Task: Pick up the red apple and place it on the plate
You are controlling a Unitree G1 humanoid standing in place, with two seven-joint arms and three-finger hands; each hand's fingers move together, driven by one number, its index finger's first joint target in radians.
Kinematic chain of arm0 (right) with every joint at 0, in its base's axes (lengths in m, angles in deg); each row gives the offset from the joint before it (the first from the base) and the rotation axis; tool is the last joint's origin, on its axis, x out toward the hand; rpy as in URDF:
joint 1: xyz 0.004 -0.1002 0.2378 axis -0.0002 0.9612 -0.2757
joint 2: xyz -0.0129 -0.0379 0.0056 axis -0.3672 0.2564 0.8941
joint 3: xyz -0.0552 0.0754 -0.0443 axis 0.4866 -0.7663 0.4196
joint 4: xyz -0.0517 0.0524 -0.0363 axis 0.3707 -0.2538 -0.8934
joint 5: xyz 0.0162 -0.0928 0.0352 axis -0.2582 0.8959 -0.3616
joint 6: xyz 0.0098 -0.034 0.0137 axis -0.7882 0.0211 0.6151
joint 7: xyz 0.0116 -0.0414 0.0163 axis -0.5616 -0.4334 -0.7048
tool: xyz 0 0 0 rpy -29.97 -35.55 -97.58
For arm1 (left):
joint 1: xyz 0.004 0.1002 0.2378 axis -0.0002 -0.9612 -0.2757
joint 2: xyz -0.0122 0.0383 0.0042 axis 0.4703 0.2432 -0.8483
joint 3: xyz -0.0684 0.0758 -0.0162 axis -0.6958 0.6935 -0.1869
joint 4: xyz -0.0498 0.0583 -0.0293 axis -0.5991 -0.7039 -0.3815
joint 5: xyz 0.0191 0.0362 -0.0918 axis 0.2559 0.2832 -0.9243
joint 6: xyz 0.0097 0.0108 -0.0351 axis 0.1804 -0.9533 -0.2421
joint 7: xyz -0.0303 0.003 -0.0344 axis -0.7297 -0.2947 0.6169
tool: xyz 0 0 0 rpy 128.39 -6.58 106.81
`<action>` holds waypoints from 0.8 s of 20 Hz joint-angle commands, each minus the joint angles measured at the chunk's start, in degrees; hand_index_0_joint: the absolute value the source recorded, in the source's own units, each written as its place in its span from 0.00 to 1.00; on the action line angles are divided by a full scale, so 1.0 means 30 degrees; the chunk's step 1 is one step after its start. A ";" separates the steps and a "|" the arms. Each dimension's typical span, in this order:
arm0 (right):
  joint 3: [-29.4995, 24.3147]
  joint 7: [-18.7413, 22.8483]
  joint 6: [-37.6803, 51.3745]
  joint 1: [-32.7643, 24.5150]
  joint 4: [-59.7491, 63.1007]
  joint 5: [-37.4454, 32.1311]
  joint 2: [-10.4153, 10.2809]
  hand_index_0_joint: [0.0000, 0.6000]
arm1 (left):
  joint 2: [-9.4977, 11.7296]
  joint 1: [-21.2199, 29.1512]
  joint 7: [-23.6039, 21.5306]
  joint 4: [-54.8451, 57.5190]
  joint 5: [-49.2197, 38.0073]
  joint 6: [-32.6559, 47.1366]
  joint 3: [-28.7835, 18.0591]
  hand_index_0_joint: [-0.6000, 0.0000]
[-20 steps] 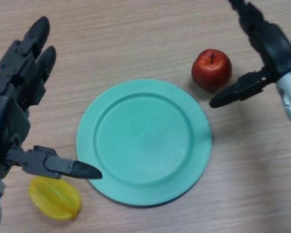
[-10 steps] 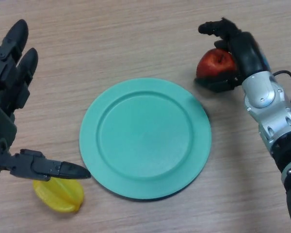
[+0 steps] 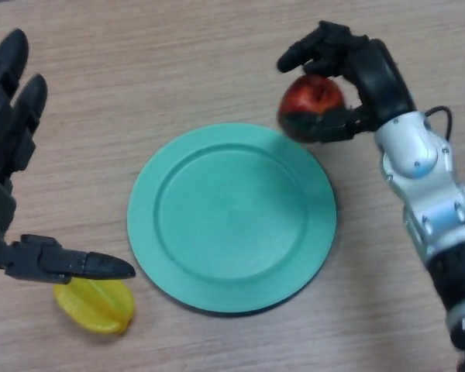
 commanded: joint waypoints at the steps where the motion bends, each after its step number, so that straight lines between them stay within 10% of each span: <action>1: 0.1109 0.0065 -0.0724 0.0555 -0.3985 -0.1764 0.0113 1.00 | 0.0780 0.0567 -0.0391 0.1097 -0.0435 0.2707 -0.1084 1.00; 7: 0.4363 0.1213 -0.2401 0.3609 -0.7998 -0.2814 0.0109 1.00 | 0.0618 0.0332 -0.0292 0.1150 -0.0677 0.2836 -0.0880 1.00; 8: 0.4382 0.1183 -0.2468 0.3648 -0.8065 -0.2805 0.0109 0.92 | 0.0615 0.0325 -0.0287 0.1144 -0.0678 0.2856 -0.0886 1.00; 12: 0.4368 -0.0623 -0.4487 0.4558 -1.0511 -0.1995 0.0109 0.08 | 0.0531 0.0035 -0.0230 0.1225 -0.0678 0.3128 -0.1150 1.00; 16: 0.2973 -0.2356 -0.7171 0.4698 -1.3254 -0.3314 0.0109 0.00 | 0.0397 -0.0183 -0.0152 0.1806 -0.0525 0.2783 -0.1159 1.00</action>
